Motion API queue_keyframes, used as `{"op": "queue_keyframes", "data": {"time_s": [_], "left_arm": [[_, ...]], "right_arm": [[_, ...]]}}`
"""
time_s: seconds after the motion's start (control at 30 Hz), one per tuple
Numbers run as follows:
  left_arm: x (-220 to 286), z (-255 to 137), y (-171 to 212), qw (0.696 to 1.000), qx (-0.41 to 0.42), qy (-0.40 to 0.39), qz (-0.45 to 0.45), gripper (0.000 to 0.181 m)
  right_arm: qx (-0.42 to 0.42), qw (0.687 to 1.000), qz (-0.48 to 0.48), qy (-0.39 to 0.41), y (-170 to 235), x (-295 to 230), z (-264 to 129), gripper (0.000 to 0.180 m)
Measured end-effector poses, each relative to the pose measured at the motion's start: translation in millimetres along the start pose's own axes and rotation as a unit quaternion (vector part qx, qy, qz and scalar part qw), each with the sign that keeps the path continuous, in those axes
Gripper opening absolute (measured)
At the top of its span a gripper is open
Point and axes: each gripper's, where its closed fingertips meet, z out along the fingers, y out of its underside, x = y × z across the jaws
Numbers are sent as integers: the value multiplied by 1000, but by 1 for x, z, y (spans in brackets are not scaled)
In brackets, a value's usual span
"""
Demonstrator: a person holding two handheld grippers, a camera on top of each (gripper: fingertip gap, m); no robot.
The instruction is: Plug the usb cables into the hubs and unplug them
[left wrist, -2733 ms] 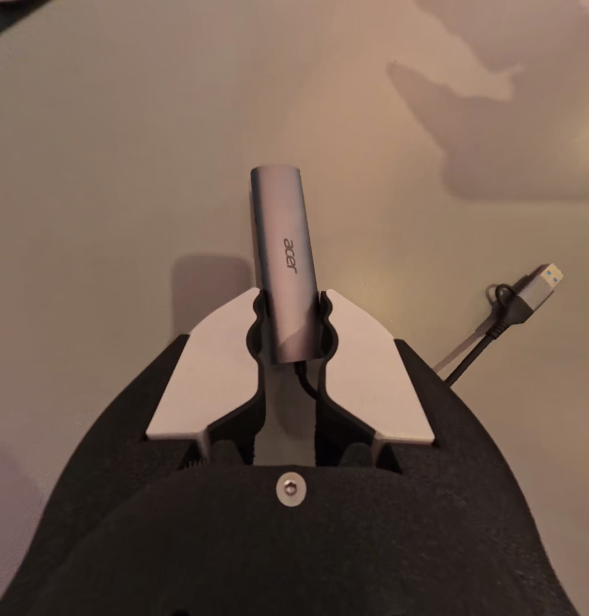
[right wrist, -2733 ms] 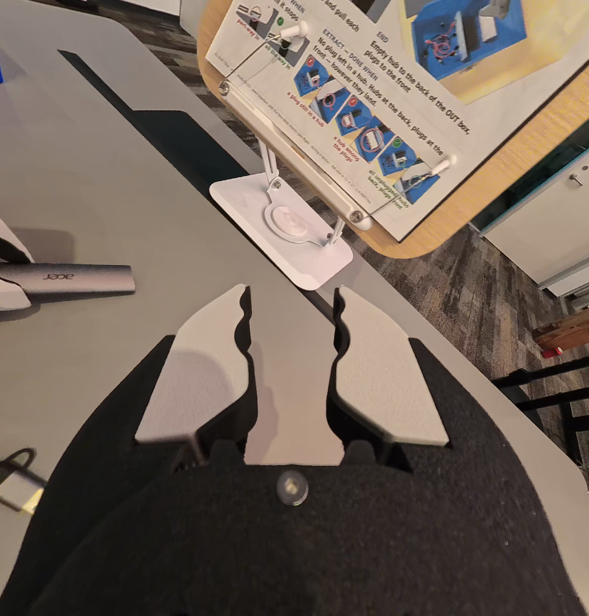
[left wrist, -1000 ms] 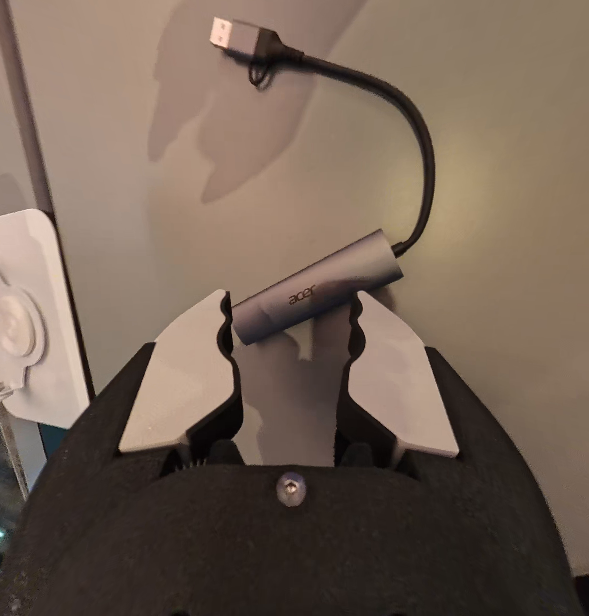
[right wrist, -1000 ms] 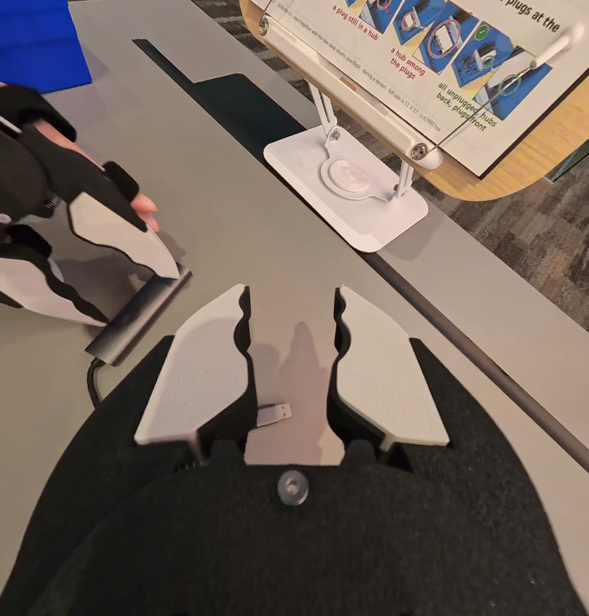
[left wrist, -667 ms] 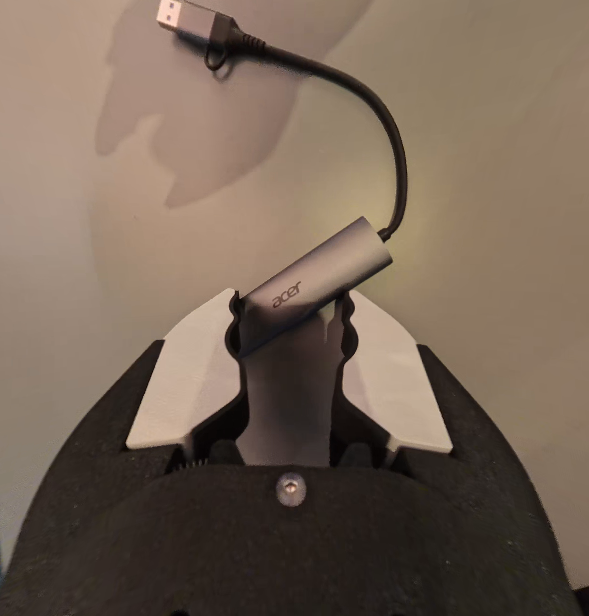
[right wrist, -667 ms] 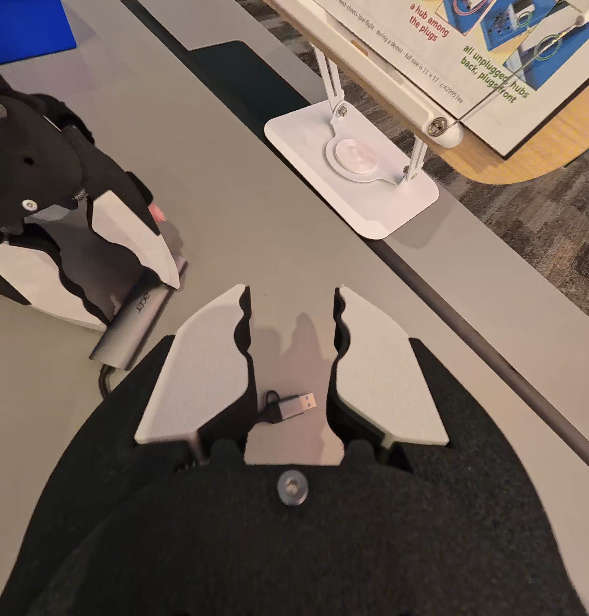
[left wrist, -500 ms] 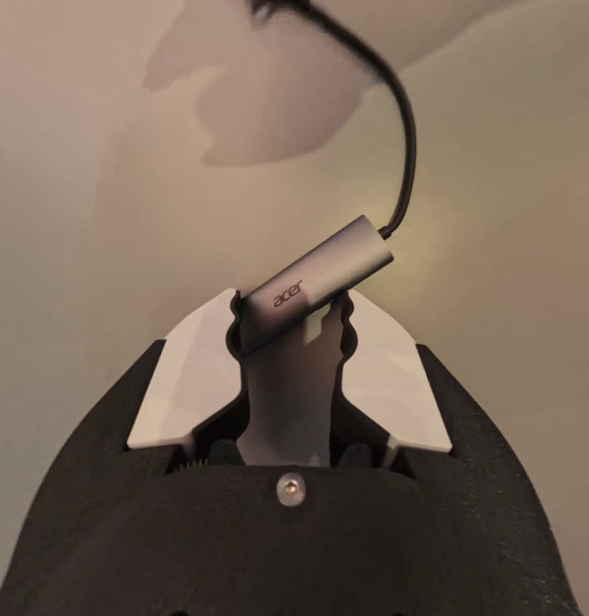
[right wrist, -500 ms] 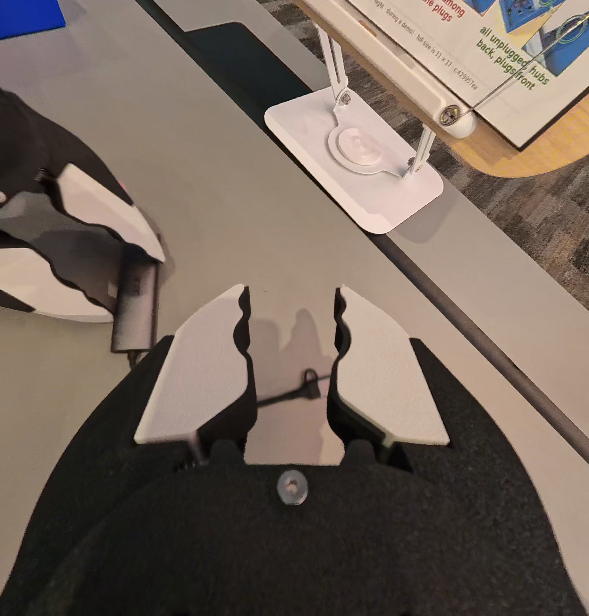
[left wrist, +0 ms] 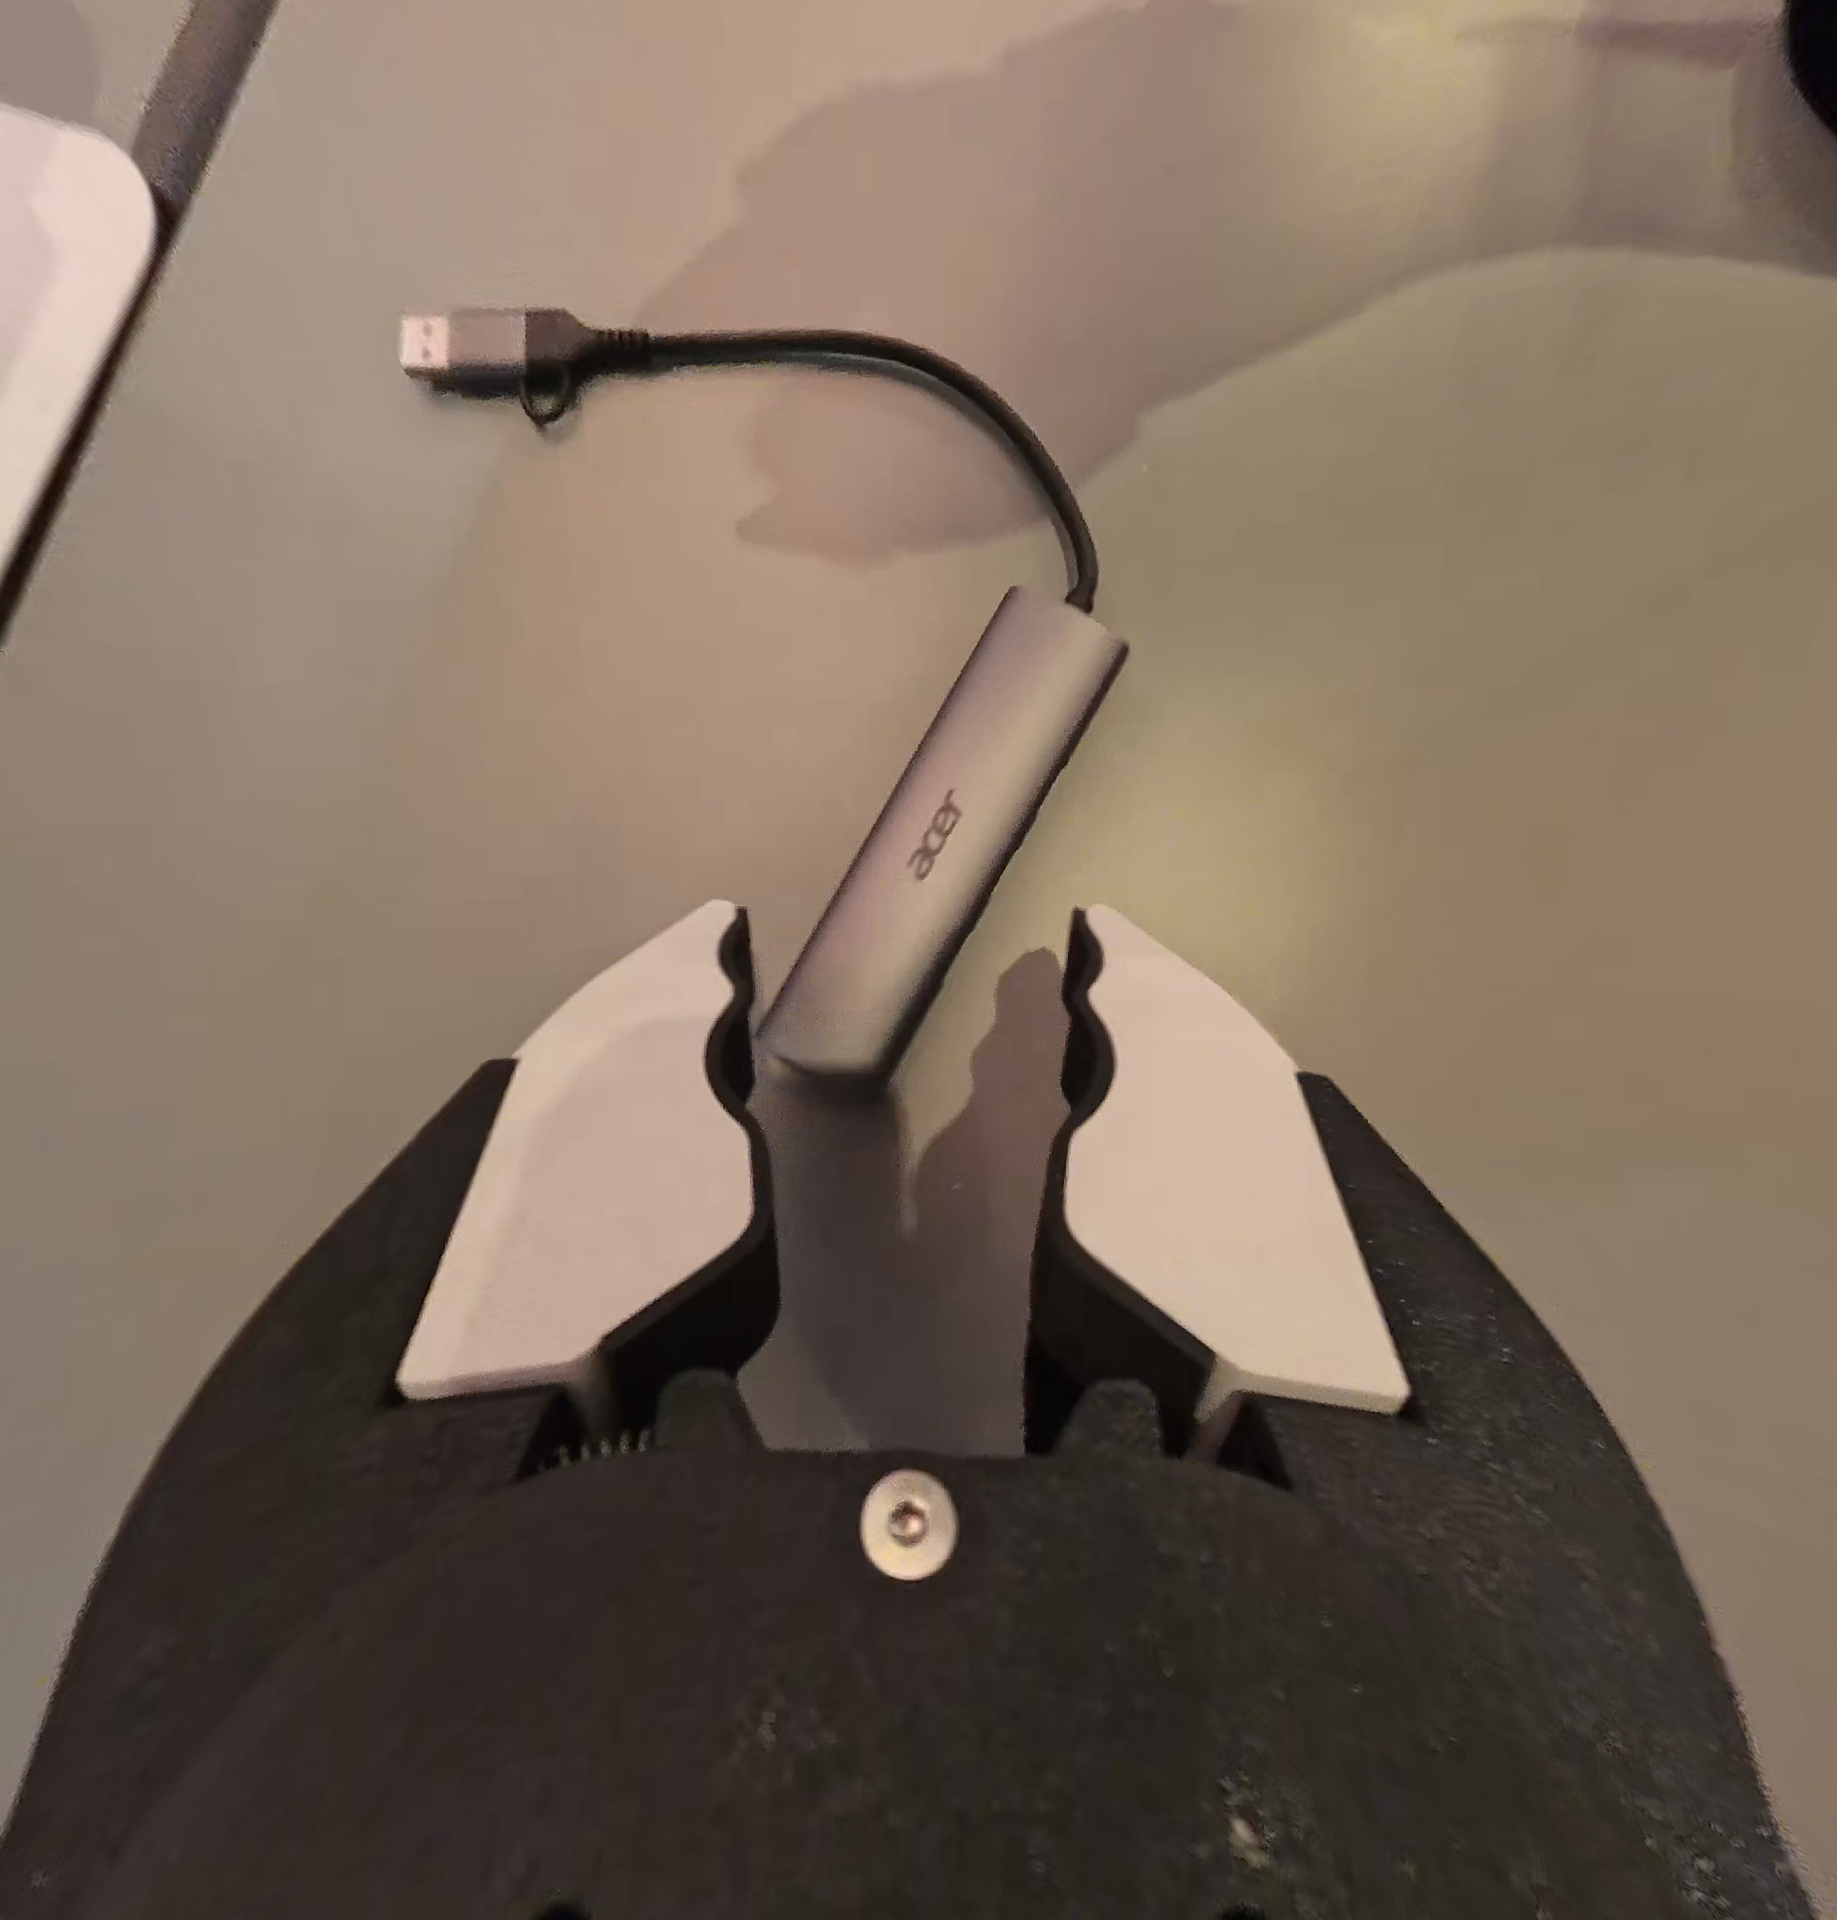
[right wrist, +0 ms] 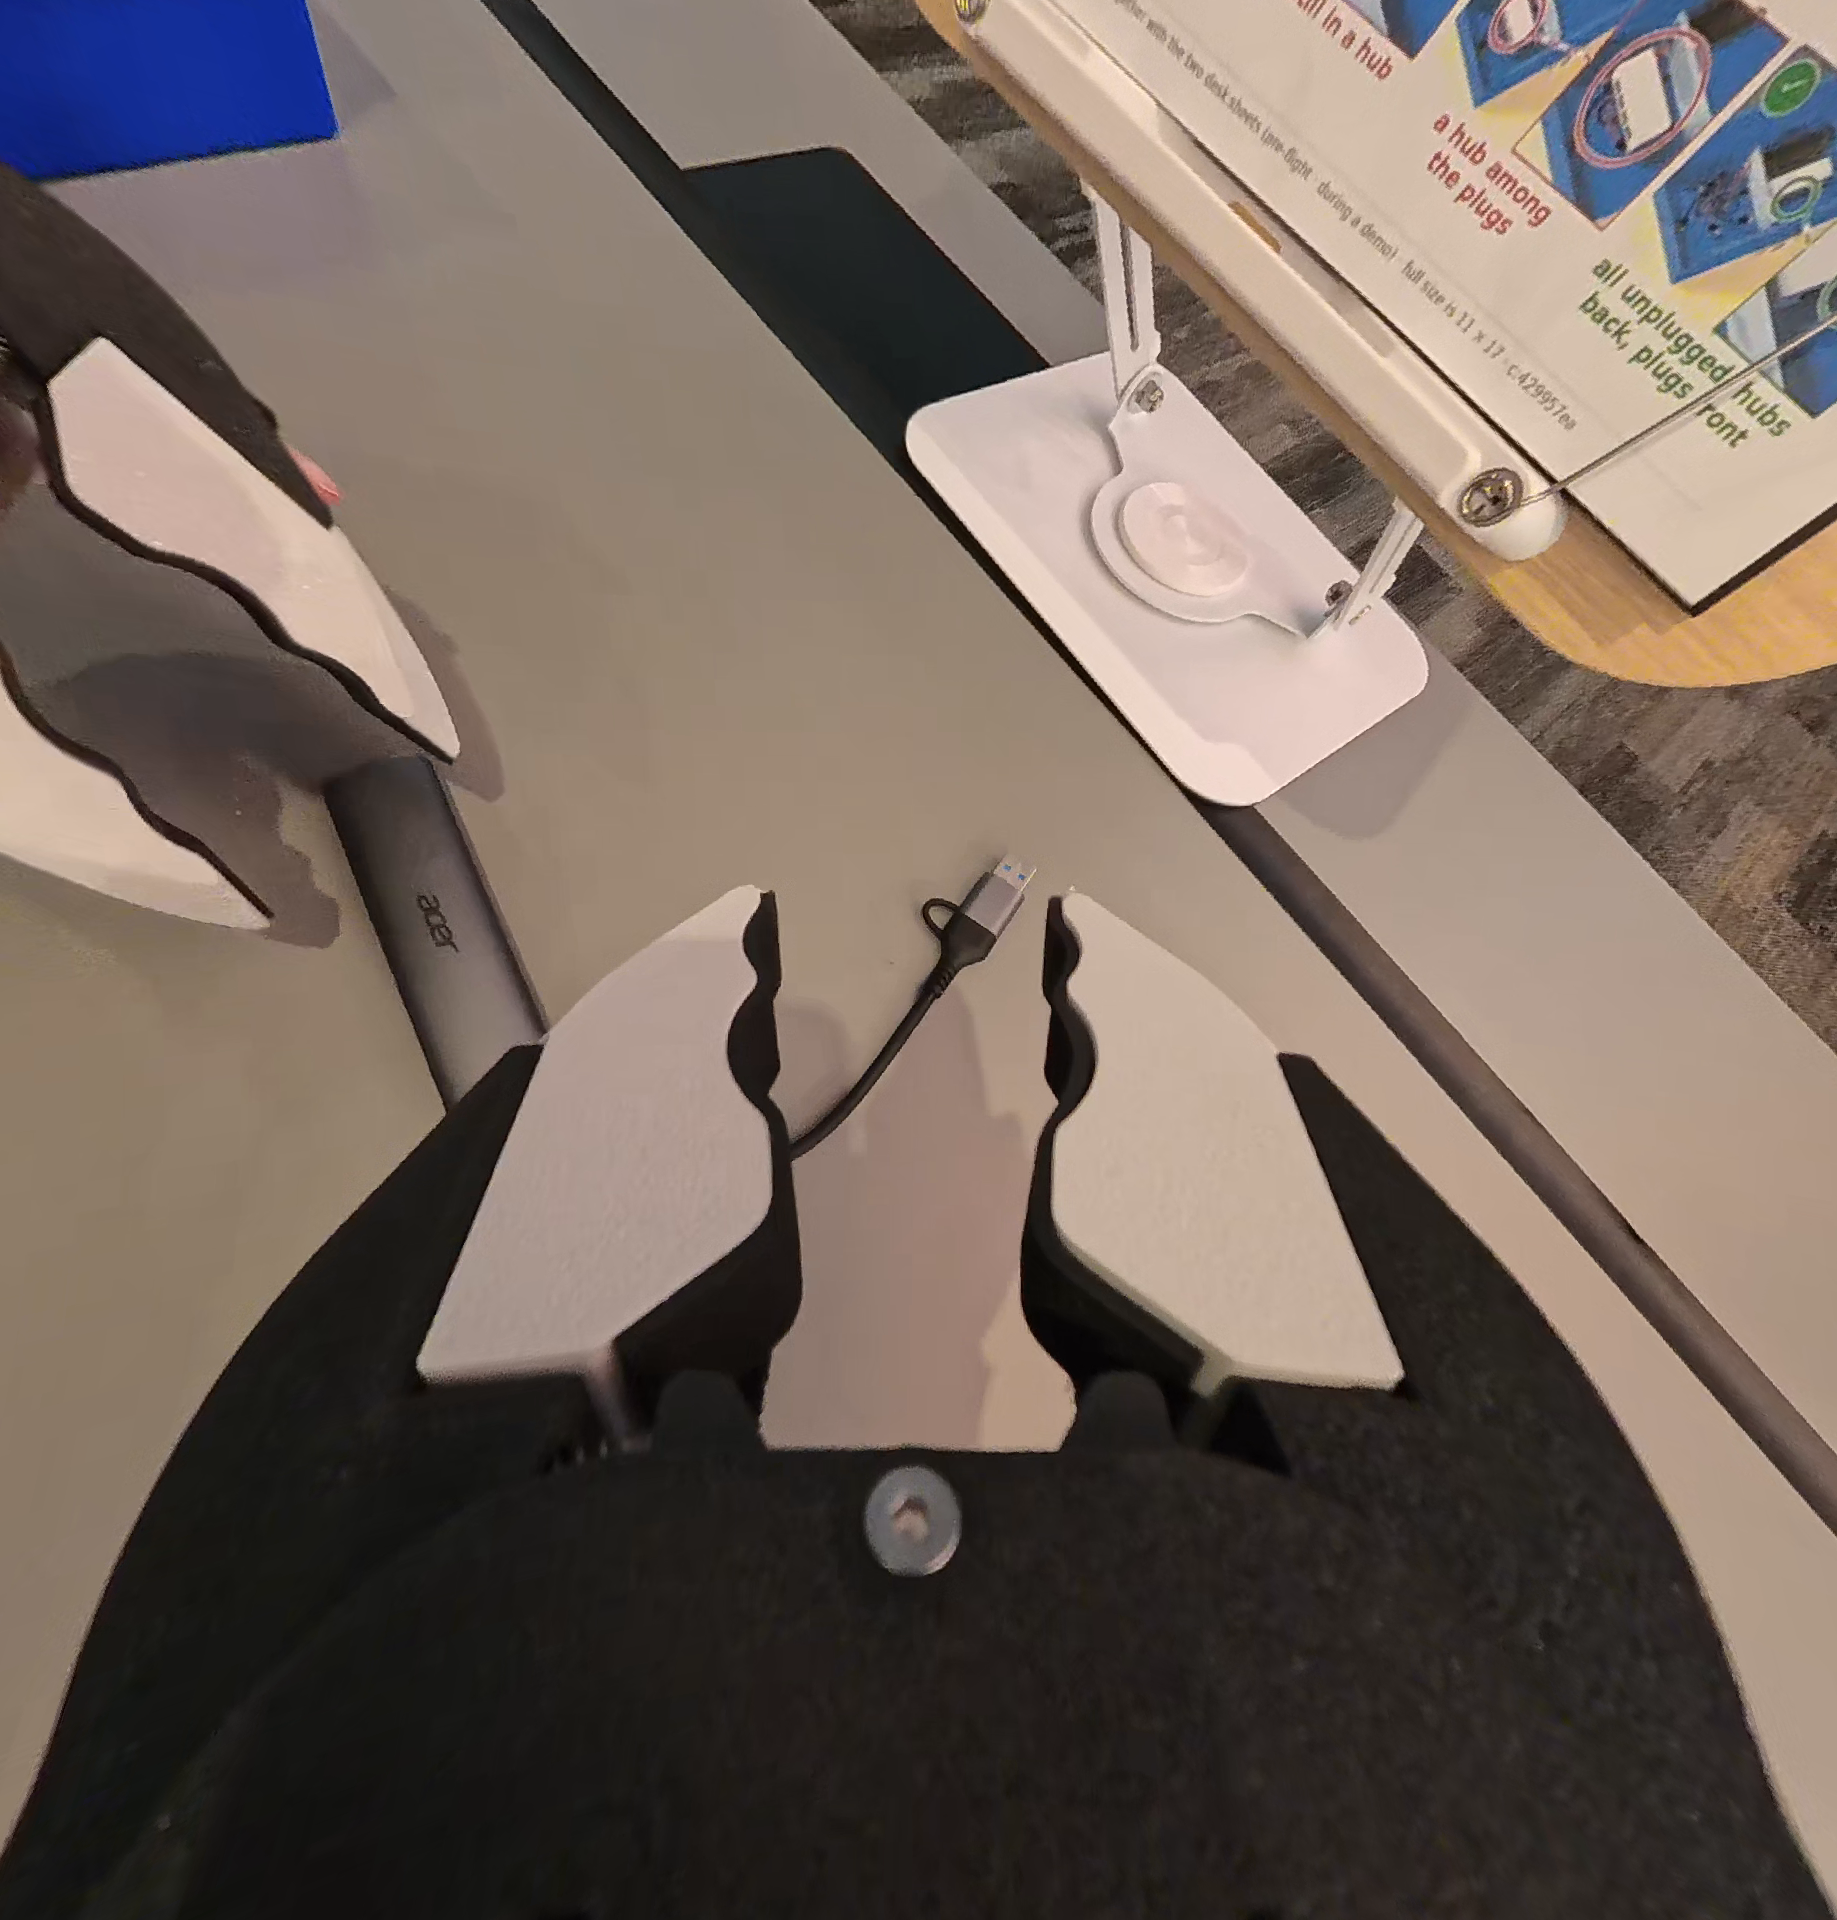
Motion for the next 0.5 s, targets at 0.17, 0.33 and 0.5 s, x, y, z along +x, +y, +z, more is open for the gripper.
{"op": "queue_keyframes", "data": {"time_s": [0.17, 0.33, 0.5], "left_arm": [[-4, 7, 9, 998, 2, 45, 32, 54], [-2, 17, 25, 997, -28, 77, 8, 46], [7, 9, 33, 996, -18, 88, -1, 33]], "right_arm": [[7, 1000, 3, -1, -2, 2, -4, 48], [5, 1000, 7, 0, 0, 6, -4, 47], [6, 1000, 12, 0, 1, 7, -4, 47]]}}
